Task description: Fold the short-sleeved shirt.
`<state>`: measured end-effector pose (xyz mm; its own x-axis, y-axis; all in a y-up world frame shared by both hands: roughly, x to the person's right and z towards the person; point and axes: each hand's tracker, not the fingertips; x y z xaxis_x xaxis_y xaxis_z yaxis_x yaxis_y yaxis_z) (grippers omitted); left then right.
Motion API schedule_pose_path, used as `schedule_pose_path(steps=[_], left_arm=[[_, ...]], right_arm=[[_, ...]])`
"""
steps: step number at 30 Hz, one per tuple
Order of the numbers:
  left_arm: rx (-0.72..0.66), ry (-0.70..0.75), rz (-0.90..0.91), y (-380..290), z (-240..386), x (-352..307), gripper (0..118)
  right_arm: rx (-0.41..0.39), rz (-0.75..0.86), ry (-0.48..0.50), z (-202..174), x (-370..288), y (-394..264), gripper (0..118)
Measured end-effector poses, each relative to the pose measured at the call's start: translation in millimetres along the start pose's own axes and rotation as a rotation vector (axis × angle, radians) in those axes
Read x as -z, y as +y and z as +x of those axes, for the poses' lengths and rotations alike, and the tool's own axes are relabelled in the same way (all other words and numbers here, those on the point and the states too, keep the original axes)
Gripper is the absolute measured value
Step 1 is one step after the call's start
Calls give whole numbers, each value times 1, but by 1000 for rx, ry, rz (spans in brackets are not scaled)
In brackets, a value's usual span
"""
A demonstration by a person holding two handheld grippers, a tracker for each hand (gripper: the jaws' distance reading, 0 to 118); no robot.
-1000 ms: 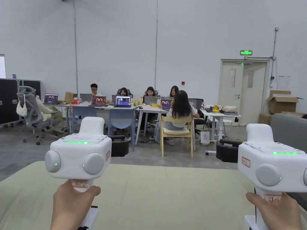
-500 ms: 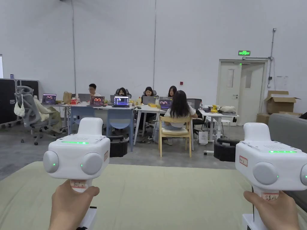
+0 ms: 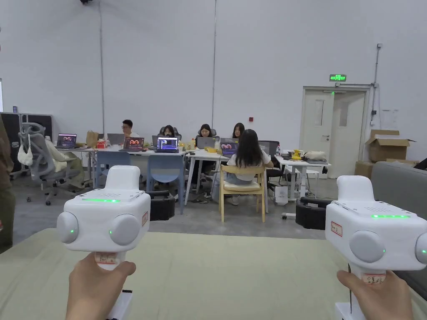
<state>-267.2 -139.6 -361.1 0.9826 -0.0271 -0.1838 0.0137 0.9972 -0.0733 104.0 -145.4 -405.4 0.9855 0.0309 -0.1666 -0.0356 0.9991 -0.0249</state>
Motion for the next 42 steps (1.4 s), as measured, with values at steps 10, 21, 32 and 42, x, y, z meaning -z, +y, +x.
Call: schedule_pose_path(steps=[10,21,32,42], left_arm=[[3,-5,-1,2,1,0,118],[-6,-8,-5,0,-1,3,118],[-8,-23,-6,0,1,3,118],[17,-32,12,5,8,1,118]], right_arm=[[5,-4,-4,3,1,-1,118],[2,1,-7,5,0,1,118],[-1,-6,2,4,1,-3,118],[11,3,17,7,-2,-5,118]])
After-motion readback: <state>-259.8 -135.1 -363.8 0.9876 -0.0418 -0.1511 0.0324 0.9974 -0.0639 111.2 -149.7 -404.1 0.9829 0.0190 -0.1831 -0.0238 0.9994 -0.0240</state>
